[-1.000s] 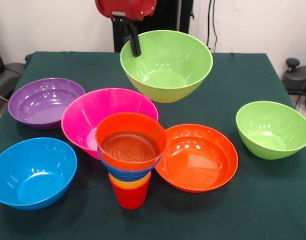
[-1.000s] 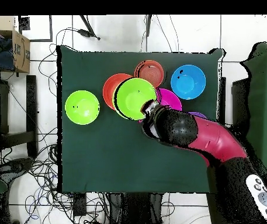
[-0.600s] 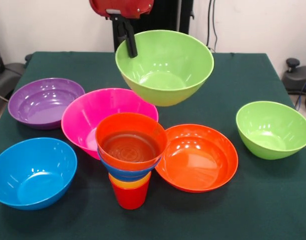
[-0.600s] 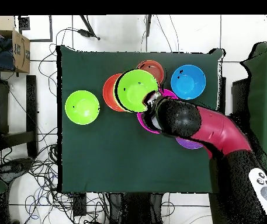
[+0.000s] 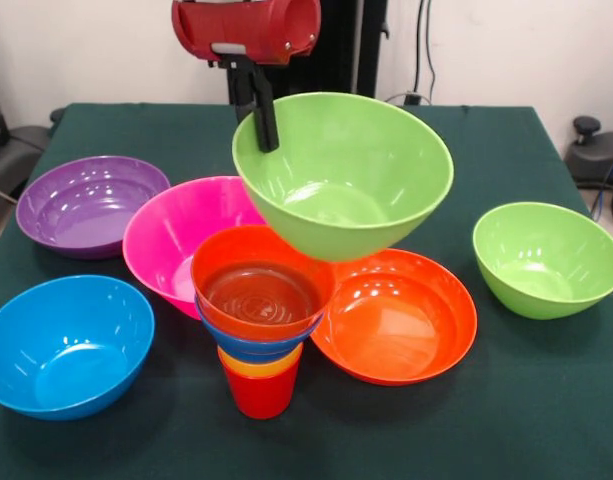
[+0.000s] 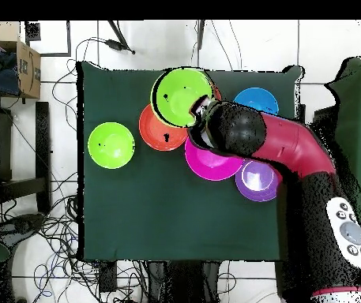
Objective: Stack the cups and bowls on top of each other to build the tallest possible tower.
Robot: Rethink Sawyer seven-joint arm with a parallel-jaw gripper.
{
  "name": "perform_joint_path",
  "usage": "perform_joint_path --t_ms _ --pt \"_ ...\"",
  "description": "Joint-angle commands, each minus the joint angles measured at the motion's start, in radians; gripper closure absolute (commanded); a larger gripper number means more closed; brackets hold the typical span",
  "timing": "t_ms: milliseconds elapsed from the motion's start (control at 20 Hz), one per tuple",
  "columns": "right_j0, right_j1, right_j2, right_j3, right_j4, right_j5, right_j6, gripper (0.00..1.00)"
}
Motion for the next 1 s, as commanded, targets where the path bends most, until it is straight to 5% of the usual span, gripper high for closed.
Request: perform_joint_path --t_ms 50,1000 --pt "0.052 0.084 -0.057 -0.141 -0.046 0.151 0.037 1.0" --pt "0.043 0.109 -0.085 -0.127 -0.052 0.116 0.0 1.0"
